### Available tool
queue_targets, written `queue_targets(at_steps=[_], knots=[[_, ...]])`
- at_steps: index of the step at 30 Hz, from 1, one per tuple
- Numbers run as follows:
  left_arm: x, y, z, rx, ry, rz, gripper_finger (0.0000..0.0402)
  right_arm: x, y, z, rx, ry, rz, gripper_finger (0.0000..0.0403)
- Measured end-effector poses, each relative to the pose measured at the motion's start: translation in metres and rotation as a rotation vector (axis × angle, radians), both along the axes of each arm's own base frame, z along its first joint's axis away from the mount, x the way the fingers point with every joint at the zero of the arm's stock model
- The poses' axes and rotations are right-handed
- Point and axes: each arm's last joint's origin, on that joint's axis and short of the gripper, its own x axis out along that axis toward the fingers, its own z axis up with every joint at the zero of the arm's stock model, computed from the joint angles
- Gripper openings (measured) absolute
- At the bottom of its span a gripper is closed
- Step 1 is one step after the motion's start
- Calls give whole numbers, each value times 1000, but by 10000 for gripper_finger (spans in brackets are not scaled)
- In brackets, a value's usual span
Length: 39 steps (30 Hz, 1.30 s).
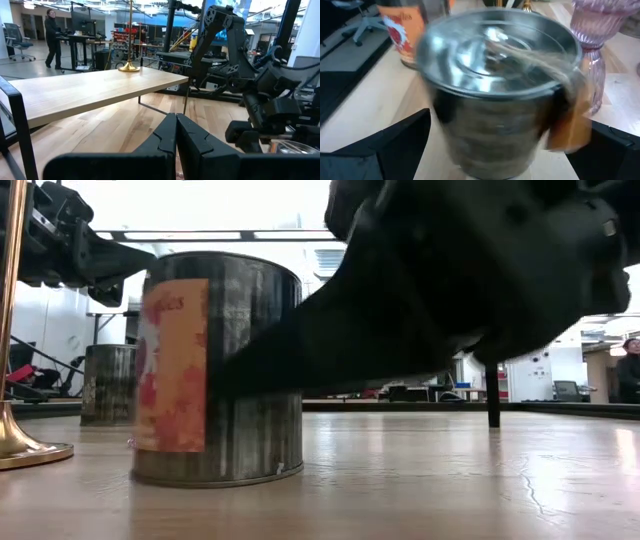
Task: Pick & Place candle stick holders
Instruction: Put the bottom right silver scented candle on the shelf
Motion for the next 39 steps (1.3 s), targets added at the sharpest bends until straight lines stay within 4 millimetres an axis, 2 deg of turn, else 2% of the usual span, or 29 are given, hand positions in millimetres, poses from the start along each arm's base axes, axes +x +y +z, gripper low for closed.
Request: queue_targets(at_steps=[8, 13, 17, 31, 39], knots=[[0, 0, 0, 0, 1, 0, 12, 17, 7, 10, -60, 17, 15, 400], [0, 0, 0, 0, 1, 0, 12, 25, 9, 7, -82, 10, 25, 400], [0, 0, 0, 0, 1, 0, 12, 26, 10, 0, -108, 25, 35, 400], [0, 0, 0, 0, 1, 0, 12, 28, 10, 2, -126, 10, 49, 399], [0, 0, 0, 0, 1, 0, 12, 29, 9, 2, -127, 11, 68, 351]])
